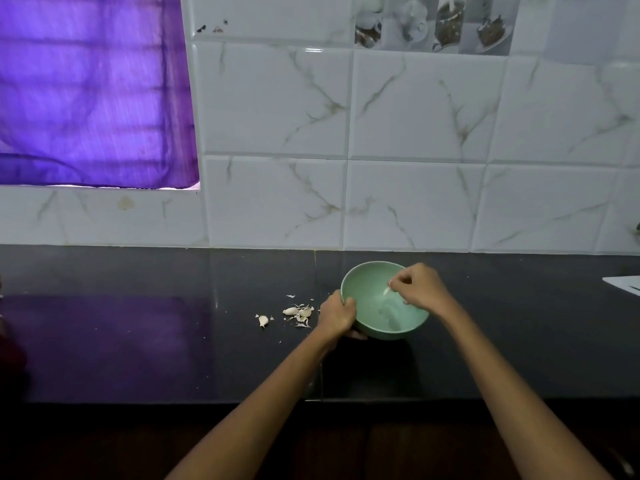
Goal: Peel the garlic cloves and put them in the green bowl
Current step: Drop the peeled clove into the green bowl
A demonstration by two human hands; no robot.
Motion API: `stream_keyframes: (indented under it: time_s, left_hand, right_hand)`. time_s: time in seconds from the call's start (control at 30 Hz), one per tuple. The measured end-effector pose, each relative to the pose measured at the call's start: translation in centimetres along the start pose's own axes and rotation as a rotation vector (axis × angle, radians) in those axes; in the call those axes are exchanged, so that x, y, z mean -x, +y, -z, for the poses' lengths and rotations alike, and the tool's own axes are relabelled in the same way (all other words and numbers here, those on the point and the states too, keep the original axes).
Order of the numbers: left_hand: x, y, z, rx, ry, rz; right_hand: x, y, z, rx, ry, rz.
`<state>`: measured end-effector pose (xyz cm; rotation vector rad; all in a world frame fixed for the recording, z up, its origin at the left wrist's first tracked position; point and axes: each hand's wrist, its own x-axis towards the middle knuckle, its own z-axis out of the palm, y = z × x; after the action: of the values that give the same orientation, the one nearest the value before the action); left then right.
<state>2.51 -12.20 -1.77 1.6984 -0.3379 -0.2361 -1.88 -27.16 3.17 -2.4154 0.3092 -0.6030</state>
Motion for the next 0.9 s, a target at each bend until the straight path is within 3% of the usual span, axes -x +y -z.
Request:
stream_keyframes:
  time_s: [0.2,0.37,0.5,0.57,0.7,0.8,0.9]
  left_hand:
    - [-1.6,0.6,-1.4,0.131,-0.015,0.154]
    - [-3.4,0.9,-2.0,0.231,-0.040,0.189]
    - [-3.5,0.1,0.2,0.175,0.086,0.133]
    - [-3.4,0.4,2.6,0.203,0.122,0.112]
    - [-3.1,2.1,8.0,0.446,0.026,0.063]
    - [-4.5,1.7,11.0,0.331,0.154,-0.022]
    - [-5.8,-1.3,12.9,-0.059,0.344,-0.050]
  right_hand:
    - [-1.3,-0.1,-0.8,-0.092,0.153,0.013]
    - [-2.5,-1.6,-2.0,-0.107,0.111,0.107]
    - [-2.8,-4.3,-2.9,-0.239,0.164,0.262]
    - [-2.8,-6.2,-3.5,-0.319,0.120,0.317]
    - [-2.5,-9.2,-6.8,-0.277,0.008,0.423]
    - [-2.4,-9.8,-9.7,0.041,-0.109,0.438]
    - [-2.6,-9.2,-11.6,0.238,-0.244,0.344]
